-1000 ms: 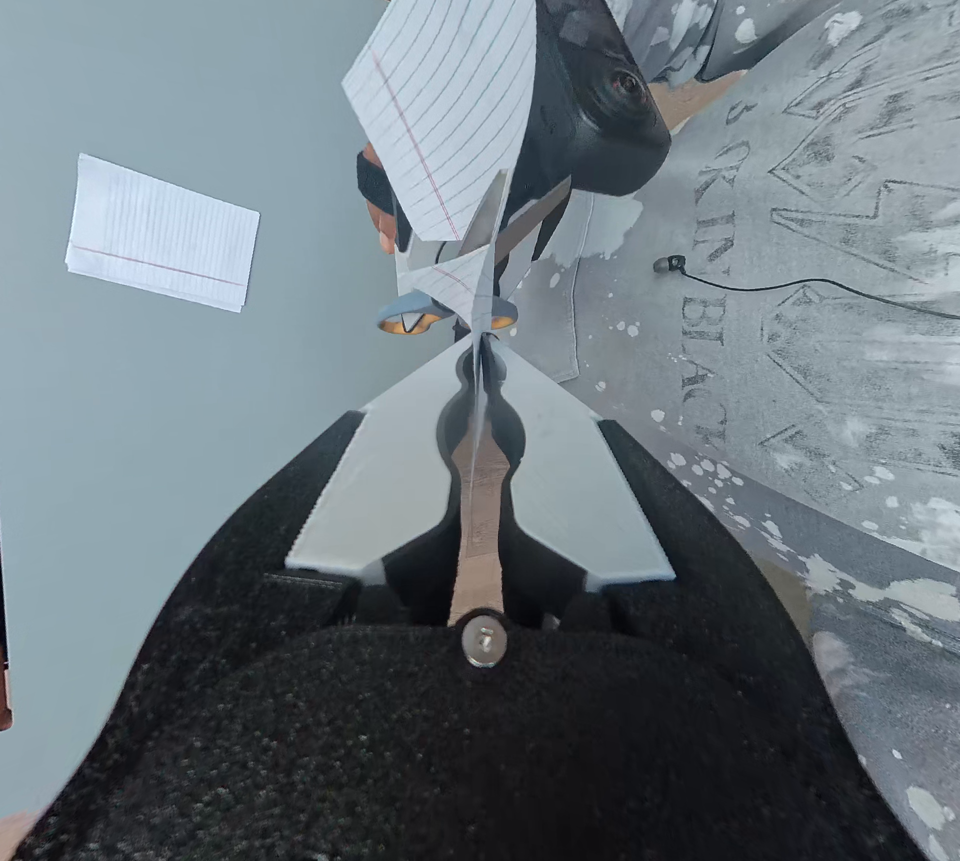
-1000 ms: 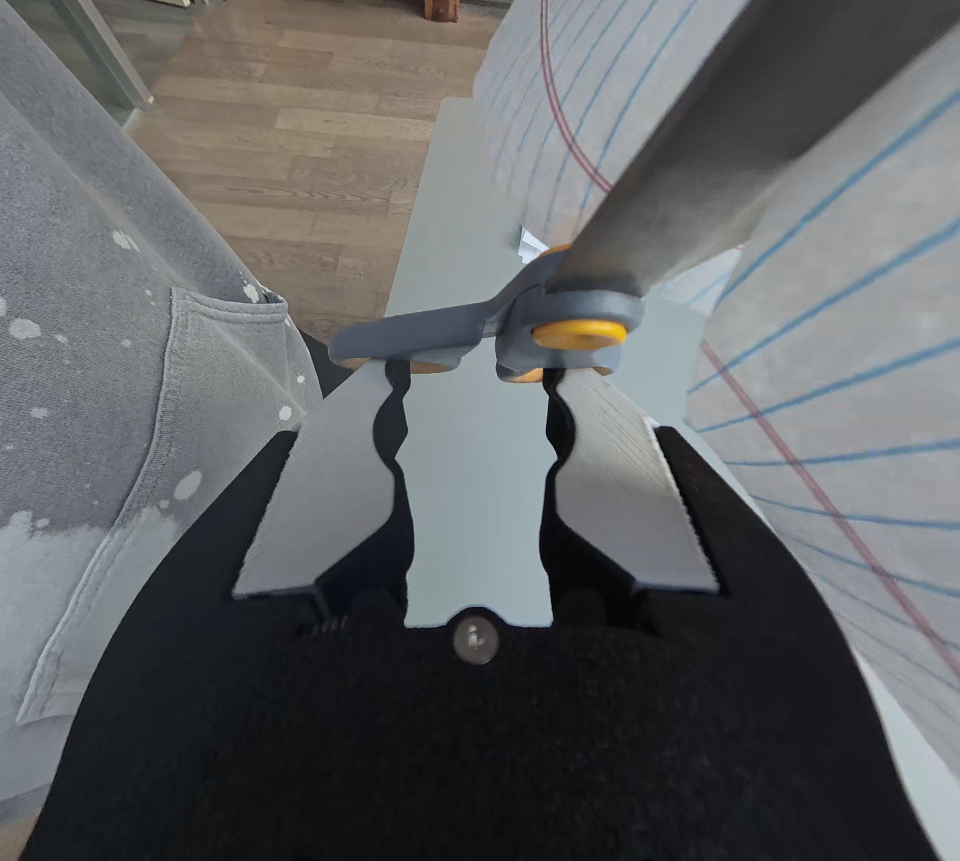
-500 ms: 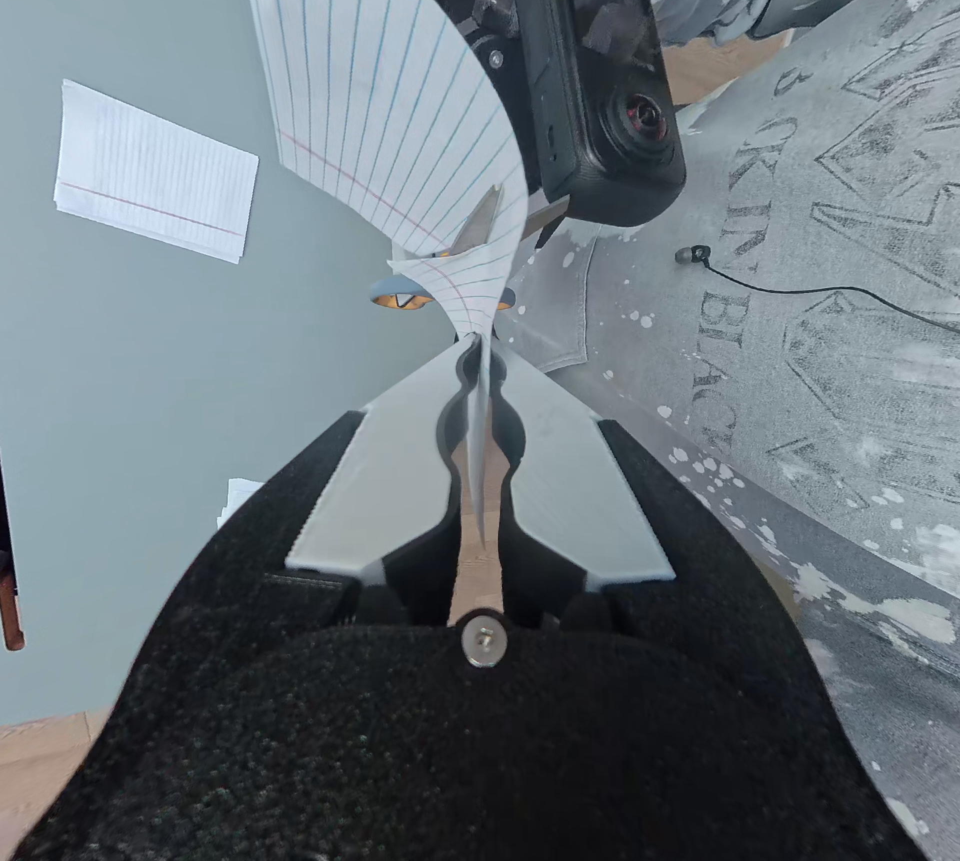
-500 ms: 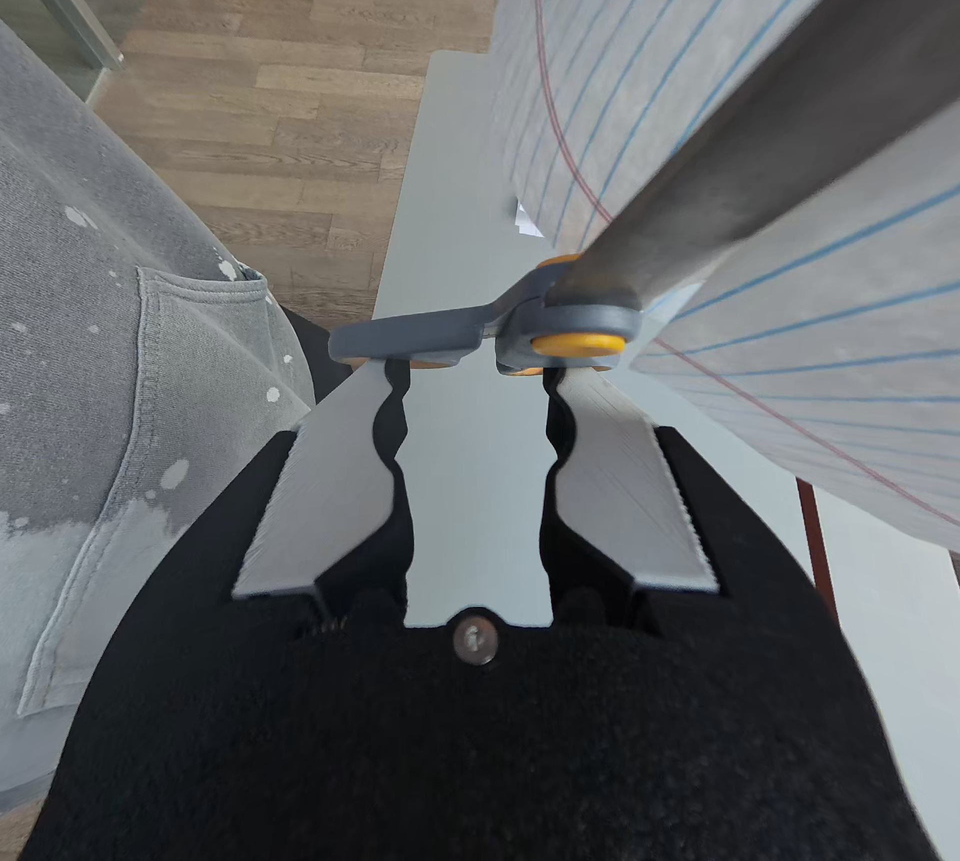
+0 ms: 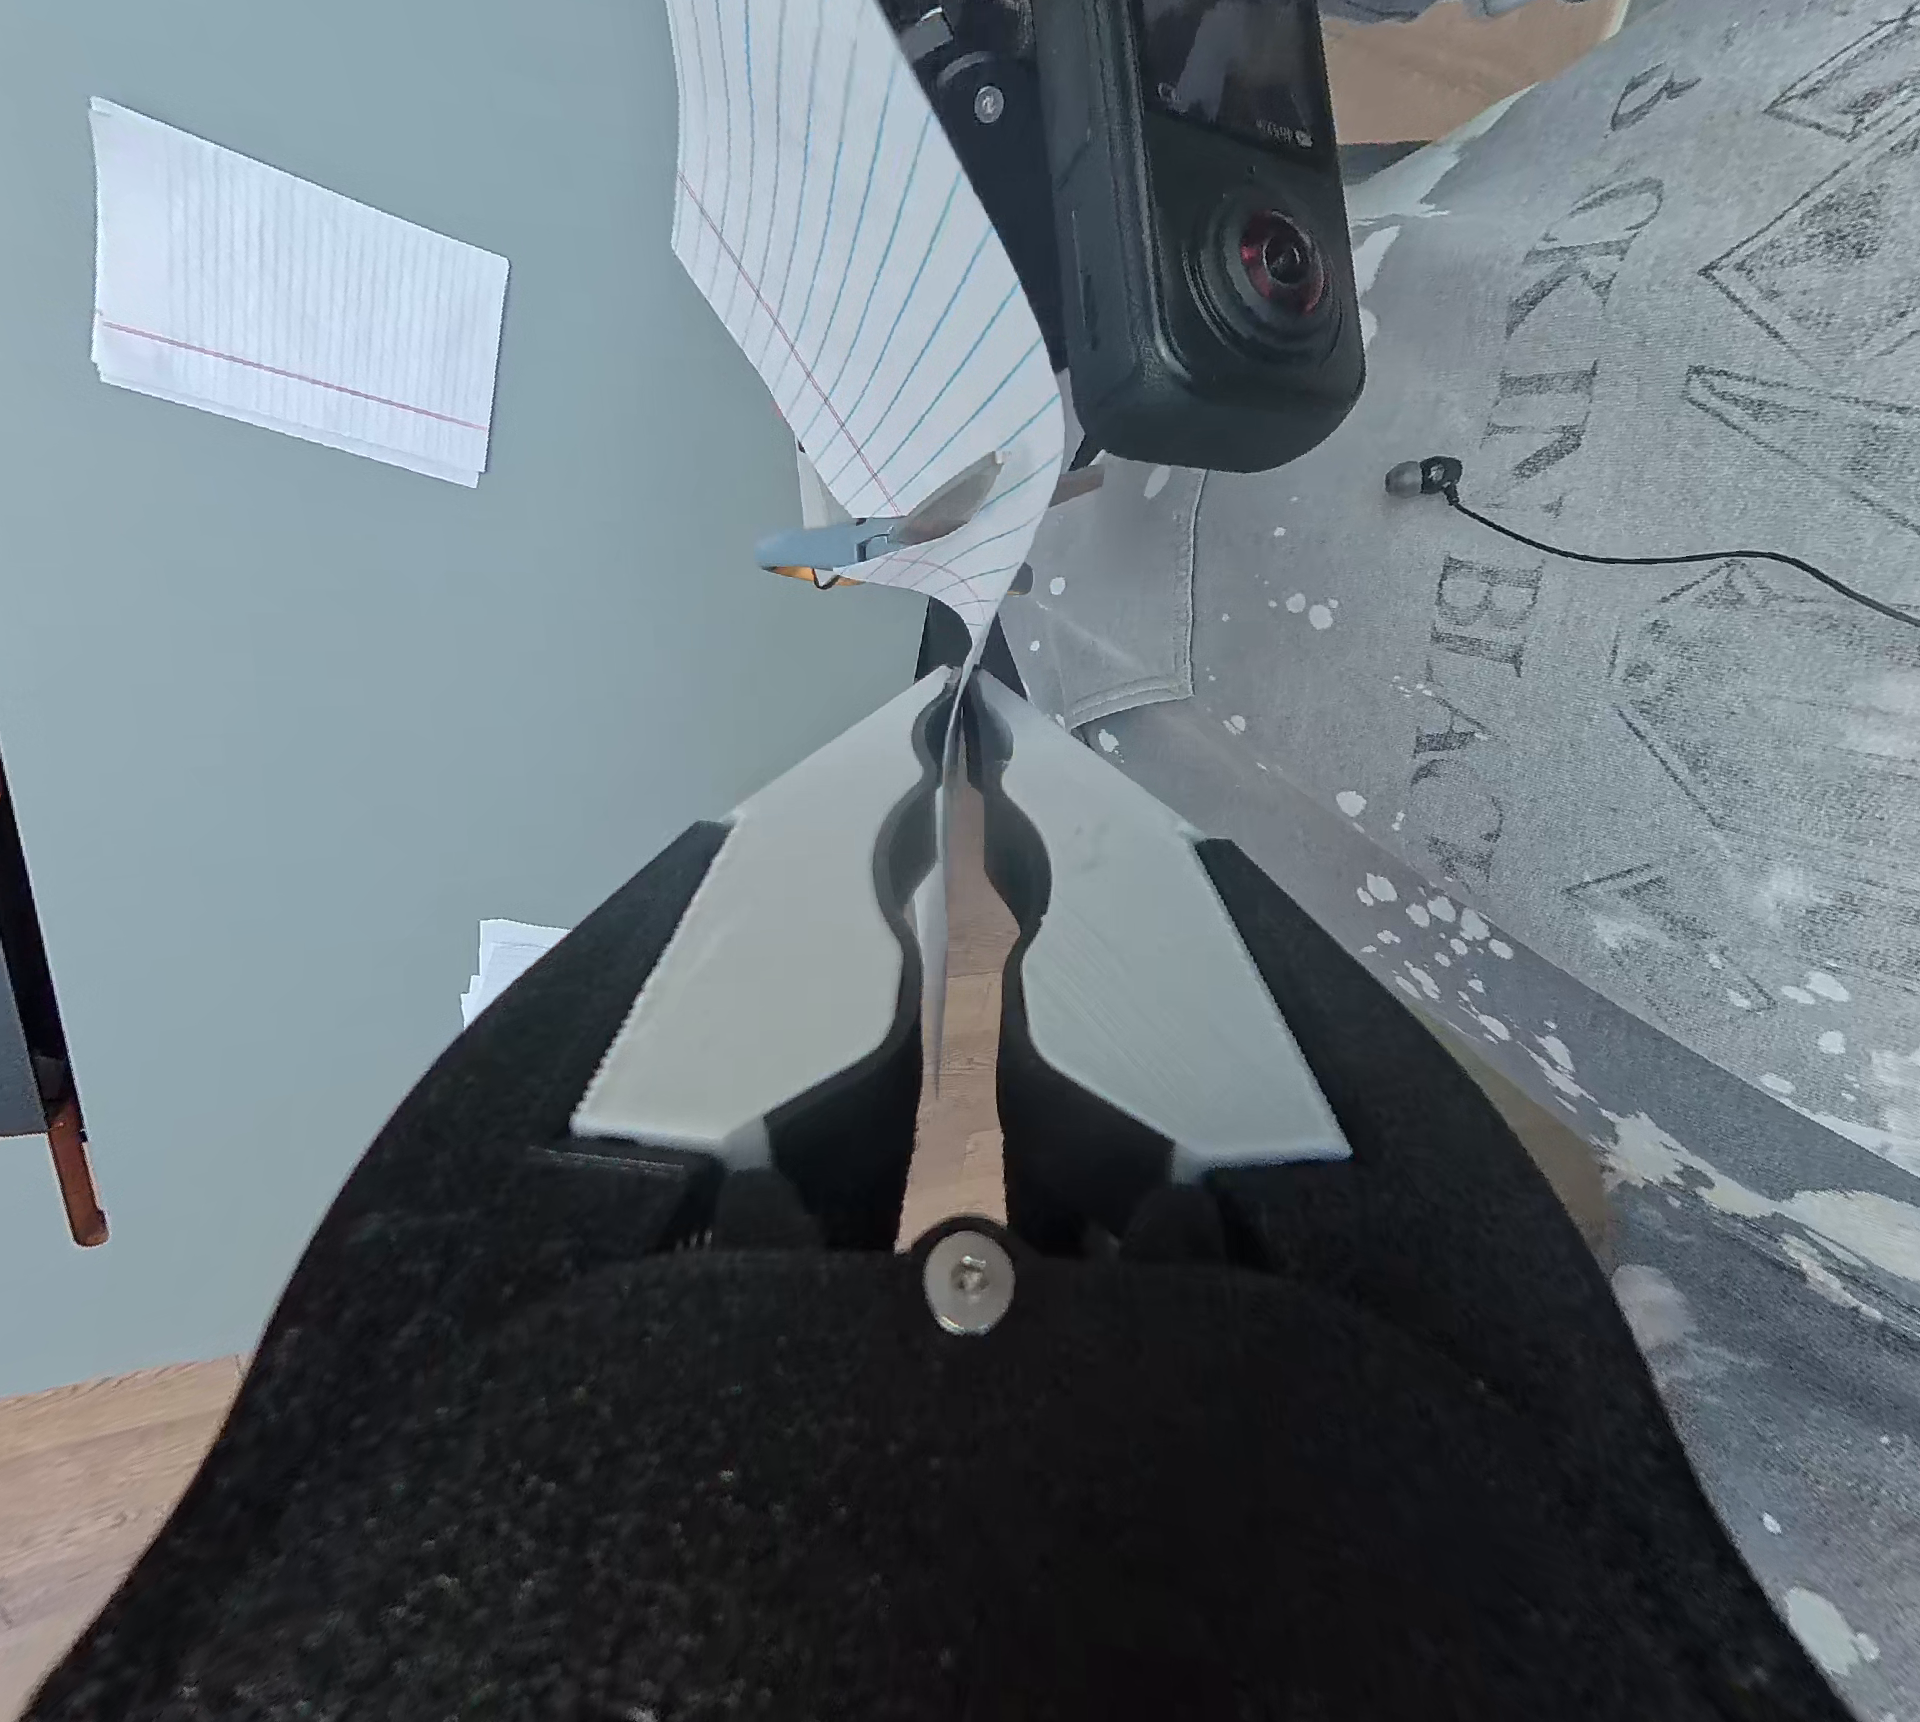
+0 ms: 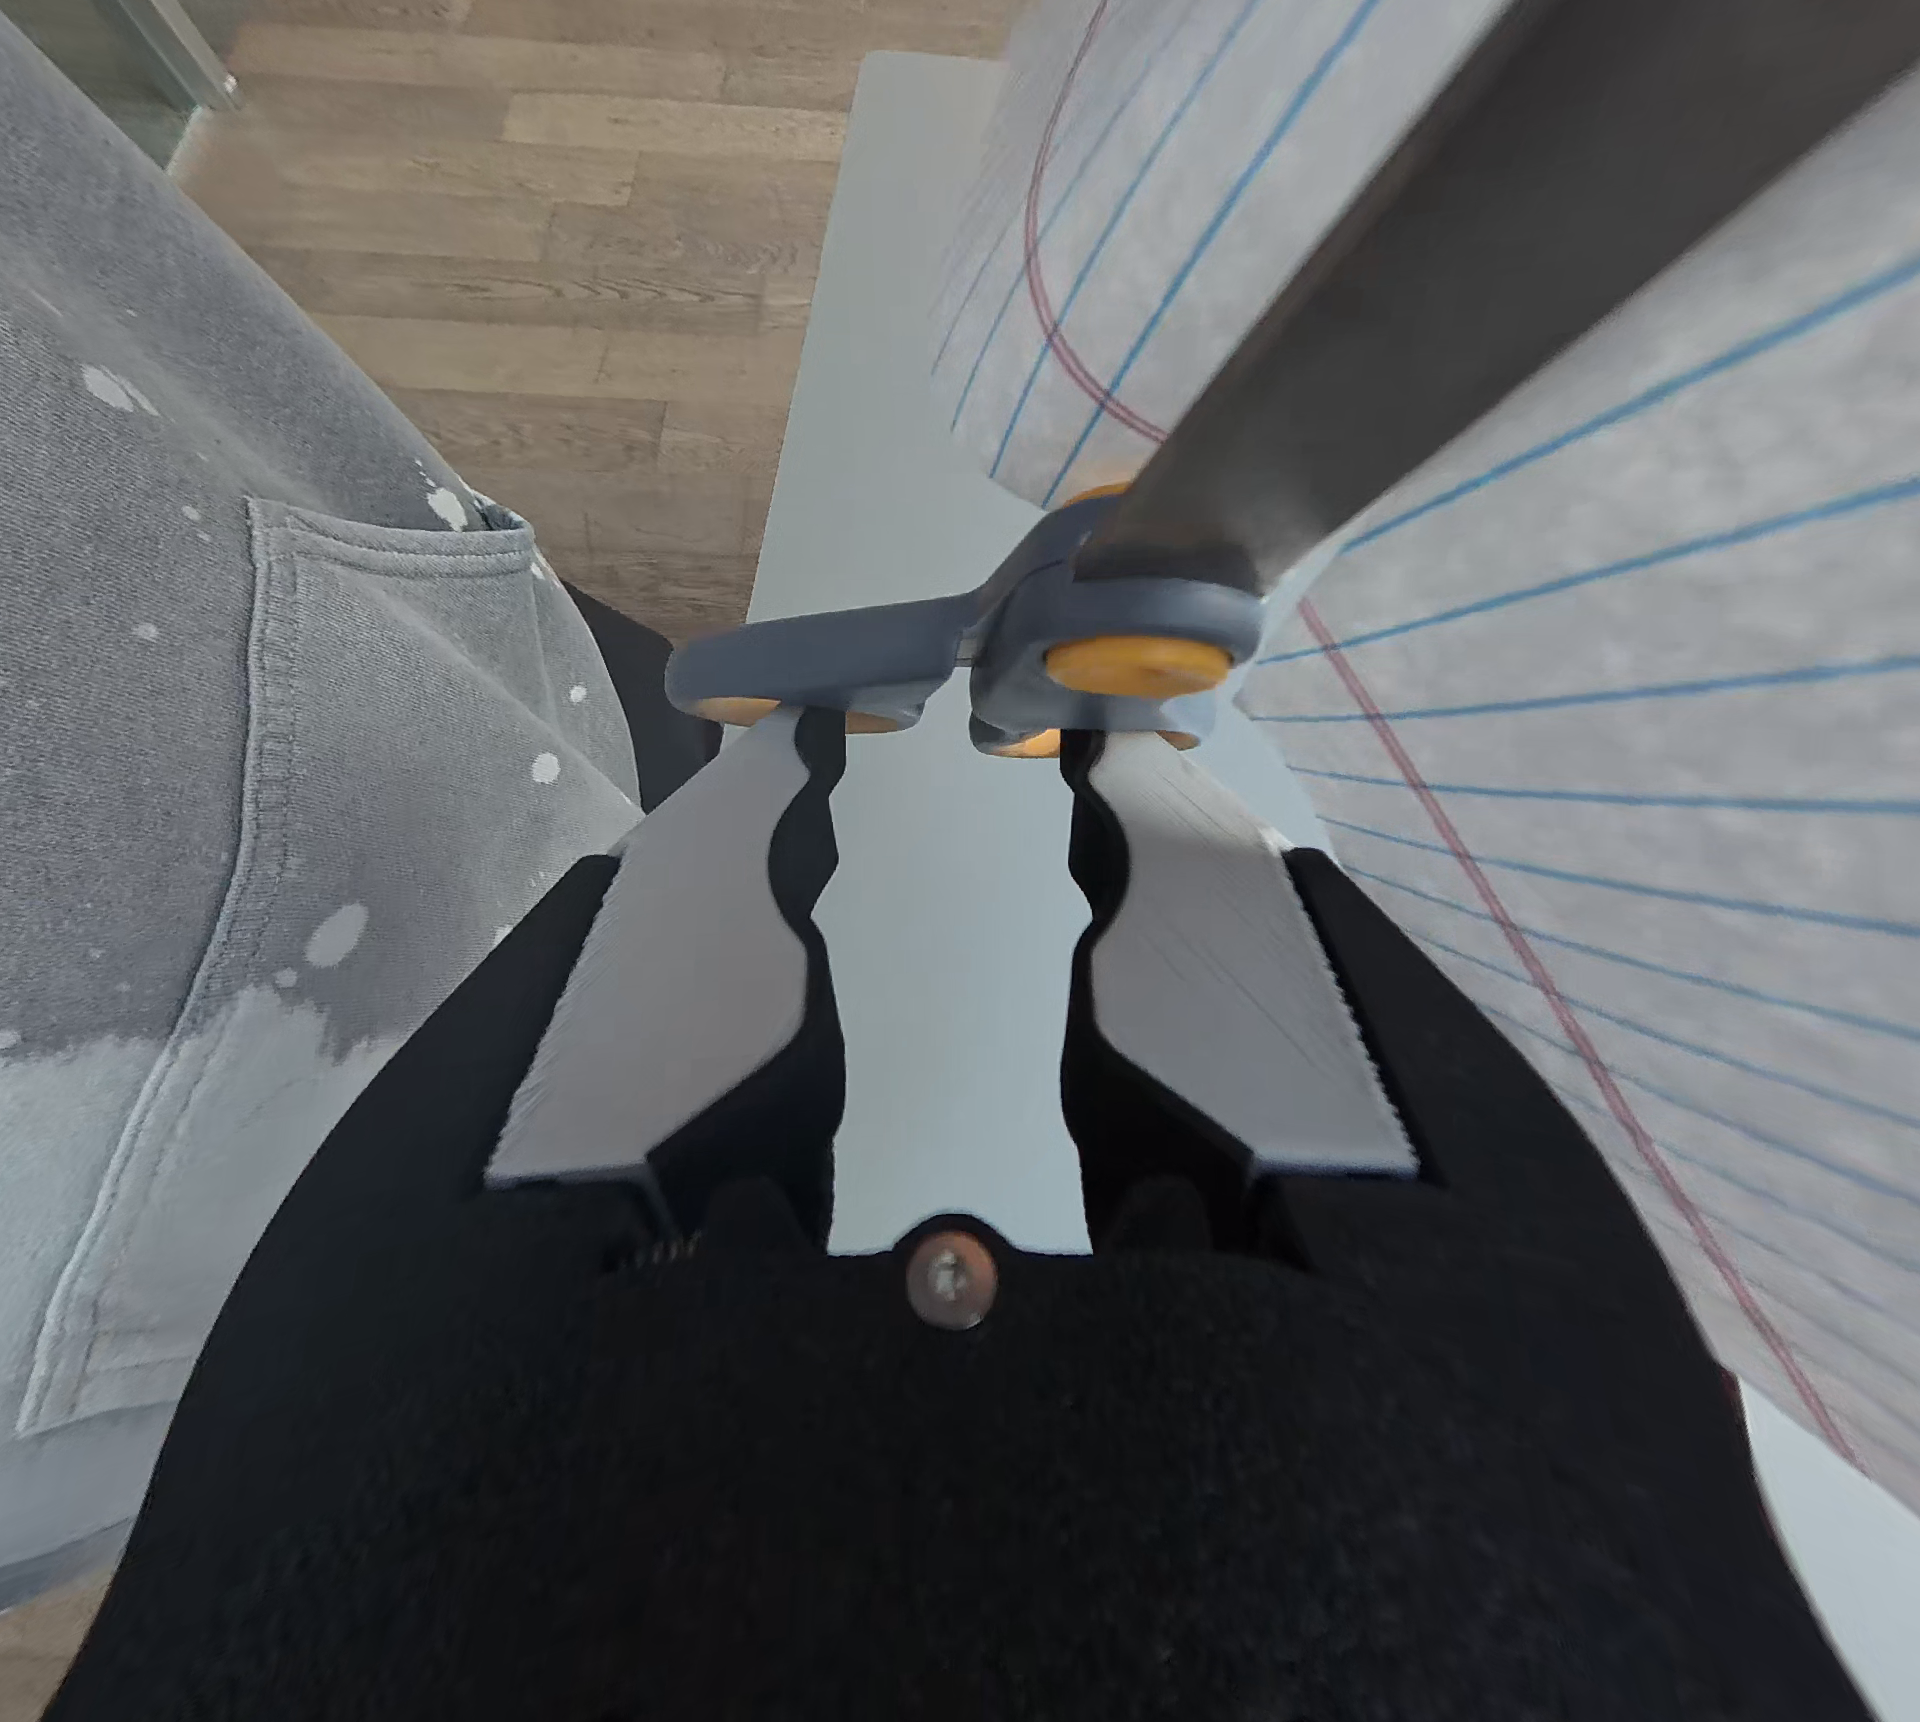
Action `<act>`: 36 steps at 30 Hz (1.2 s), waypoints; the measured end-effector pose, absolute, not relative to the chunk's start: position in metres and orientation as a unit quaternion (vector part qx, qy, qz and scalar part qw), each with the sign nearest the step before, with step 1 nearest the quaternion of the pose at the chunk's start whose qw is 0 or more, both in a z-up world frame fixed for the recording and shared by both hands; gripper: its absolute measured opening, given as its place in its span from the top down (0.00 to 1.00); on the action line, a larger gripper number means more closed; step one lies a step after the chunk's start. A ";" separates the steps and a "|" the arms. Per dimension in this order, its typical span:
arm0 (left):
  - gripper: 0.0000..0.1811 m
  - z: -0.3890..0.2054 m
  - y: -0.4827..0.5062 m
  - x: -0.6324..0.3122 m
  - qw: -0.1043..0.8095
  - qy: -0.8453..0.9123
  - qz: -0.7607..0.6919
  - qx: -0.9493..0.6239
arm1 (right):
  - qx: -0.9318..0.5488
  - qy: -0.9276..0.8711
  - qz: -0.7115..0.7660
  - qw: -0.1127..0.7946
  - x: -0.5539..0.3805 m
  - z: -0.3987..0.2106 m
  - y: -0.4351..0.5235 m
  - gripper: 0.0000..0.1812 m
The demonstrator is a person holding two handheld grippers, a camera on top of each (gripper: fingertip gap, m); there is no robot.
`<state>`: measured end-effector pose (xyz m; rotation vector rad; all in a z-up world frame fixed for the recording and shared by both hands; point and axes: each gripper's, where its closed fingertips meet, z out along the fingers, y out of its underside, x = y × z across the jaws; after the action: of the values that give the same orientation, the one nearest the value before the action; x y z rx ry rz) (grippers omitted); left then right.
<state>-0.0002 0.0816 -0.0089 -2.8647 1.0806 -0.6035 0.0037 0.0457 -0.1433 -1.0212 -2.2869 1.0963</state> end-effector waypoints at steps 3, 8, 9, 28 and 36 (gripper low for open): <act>1.00 -0.011 0.082 -0.001 0.008 0.347 -0.192 -0.918 | -0.367 -0.817 0.396 0.203 0.004 -0.144 0.045 0.79; 1.00 -0.011 0.083 -0.003 0.008 0.349 -0.190 -0.918 | -0.368 -0.813 0.401 0.207 0.004 -0.145 0.046 0.84; 1.00 -0.011 0.082 -0.003 0.008 0.349 -0.190 -0.918 | -0.368 -0.812 0.403 0.209 0.004 -0.145 0.046 0.85; 1.00 0.007 0.080 0.009 0.005 0.370 -0.179 -0.912 | -0.347 -0.695 0.562 0.285 -0.013 -0.094 0.031 0.68; 1.00 -0.011 0.075 0.002 0.017 0.351 -0.189 -0.917 | -0.370 -0.659 0.587 0.290 -0.021 -0.106 0.036 0.73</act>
<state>0.0022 0.0751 -0.0109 -2.8499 1.0894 -0.5867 -0.0212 0.0364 -0.1057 -0.9879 -1.7572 1.5664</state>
